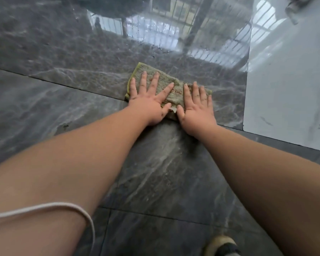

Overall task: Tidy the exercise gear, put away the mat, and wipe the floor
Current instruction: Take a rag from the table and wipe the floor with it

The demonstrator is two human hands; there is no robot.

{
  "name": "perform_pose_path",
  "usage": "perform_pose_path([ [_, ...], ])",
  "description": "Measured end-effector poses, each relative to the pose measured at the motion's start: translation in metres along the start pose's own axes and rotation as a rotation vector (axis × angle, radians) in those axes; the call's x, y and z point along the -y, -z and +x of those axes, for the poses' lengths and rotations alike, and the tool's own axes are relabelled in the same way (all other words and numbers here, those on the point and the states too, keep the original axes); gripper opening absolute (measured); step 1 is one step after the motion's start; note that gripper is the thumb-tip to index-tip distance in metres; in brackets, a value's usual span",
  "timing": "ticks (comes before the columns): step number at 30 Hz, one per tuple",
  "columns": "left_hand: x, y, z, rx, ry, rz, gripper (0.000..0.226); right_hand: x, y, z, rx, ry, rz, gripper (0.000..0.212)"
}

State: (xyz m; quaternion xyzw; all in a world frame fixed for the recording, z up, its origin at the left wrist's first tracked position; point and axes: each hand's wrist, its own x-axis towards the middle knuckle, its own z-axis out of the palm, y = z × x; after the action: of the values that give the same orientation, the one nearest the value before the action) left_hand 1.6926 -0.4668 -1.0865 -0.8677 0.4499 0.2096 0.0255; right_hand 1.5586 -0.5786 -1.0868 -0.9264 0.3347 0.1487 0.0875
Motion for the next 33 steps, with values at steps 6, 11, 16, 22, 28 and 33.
perform_pose_path([
  [6, 0.004, -0.013, -0.03, -0.047, 0.02, -0.006, 0.065, 0.017, -0.007, -0.025, -0.007, -0.043, 0.042, 0.068],
  [11, 0.012, -0.039, -0.096, -0.047, 0.055, -0.024, 0.067, 0.041, -0.03, -0.09, 0.004, -0.022, 0.068, 0.069],
  [16, 0.028, -0.074, -0.199, 0.001, 0.102, -0.04, 0.069, 0.077, -0.063, -0.181, 0.029, 0.074, 0.046, 0.073],
  [22, 0.047, -0.114, -0.307, -0.025, 0.286, -0.106, 0.072, 0.11, -0.086, -0.233, 0.075, 0.328, -0.031, 0.075],
  [28, 0.041, -0.131, -0.354, -0.031, 0.523, -0.202, 0.075, 0.129, -0.081, -0.223, 0.123, 0.603, -0.124, 0.075],
  [33, 0.038, -0.119, -0.356, -0.026, 0.583, -0.306, 0.07, 0.131, -0.069, -0.214, 0.128, 0.688, -0.11, 0.071],
])
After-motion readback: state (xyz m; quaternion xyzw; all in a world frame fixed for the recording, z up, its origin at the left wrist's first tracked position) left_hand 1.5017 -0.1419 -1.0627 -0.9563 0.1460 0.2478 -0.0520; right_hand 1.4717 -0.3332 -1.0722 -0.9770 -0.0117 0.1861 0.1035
